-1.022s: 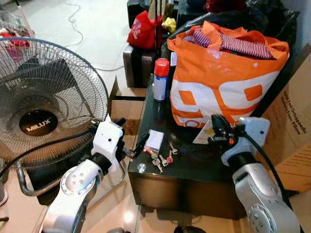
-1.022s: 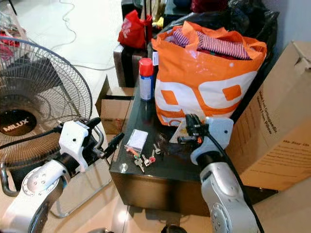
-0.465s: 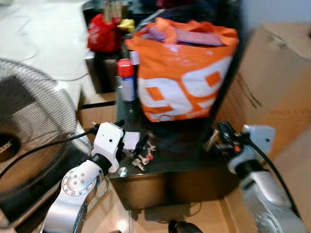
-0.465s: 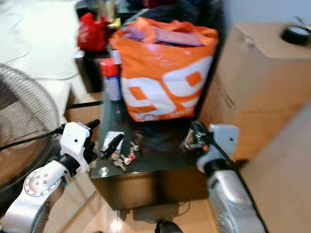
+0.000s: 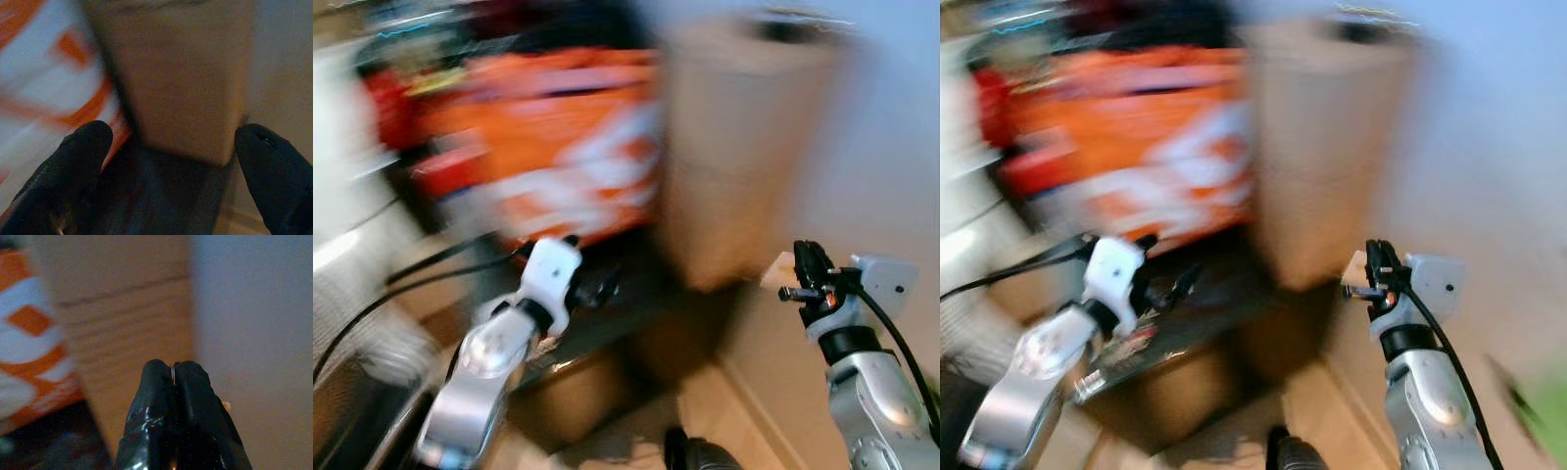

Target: Hang keys on a hook

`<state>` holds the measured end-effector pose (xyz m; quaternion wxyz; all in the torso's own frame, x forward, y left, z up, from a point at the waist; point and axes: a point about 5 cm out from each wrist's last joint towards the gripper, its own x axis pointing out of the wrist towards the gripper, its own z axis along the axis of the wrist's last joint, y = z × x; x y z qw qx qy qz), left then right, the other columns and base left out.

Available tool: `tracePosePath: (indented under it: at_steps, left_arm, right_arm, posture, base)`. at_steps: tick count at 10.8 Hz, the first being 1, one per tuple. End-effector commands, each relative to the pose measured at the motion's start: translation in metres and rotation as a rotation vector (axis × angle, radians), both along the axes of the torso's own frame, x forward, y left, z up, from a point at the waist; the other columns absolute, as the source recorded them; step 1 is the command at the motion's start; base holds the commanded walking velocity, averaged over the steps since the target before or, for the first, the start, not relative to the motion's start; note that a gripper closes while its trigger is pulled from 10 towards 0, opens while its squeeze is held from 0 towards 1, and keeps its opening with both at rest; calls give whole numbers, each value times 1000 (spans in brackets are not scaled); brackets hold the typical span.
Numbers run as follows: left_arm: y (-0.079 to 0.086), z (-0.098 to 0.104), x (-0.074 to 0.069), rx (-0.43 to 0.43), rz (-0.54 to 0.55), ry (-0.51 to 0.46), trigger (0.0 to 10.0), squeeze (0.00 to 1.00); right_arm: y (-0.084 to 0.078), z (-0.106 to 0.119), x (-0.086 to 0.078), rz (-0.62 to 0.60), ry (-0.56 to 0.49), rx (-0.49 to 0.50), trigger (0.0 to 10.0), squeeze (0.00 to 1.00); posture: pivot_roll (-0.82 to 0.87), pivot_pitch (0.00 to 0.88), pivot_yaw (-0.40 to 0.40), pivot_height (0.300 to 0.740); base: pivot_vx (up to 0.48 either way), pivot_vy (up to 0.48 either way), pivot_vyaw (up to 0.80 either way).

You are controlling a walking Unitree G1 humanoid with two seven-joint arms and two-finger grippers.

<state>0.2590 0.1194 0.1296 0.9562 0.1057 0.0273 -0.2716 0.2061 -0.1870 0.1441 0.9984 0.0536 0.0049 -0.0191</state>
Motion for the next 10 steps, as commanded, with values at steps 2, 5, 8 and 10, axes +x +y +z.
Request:
tracePosePath:
  at_steps: [2,5,8,10]
  left_arm:
    - [-6,1,-1,-7,-4,-16,10000,0]
    - [-1,5,5,-8,16,-36,10000,0]
    - [1,3,5,-5,16,-41,10000,0]
    - [7,3,6,-11,16,-38,10000,0]
  right_arm:
    - [0,9,1,-26,-27,52,10000,0]
    - [16,13,7,45,-46,77,10000,0]
    - [33,23,5,302,-77,86,10000,0]
    - [45,25,5,407,-85,90,10000,0]
  posture:
    - [-121,32,88,740]
    - [-124,20,83,740]
    - [-102,0,69,740]
    - [-95,0,60,740]
  base:
    - [0,0,-784]
    - [0,-385,-788]
    - [0,-250,-263]
    - [0,0,0]
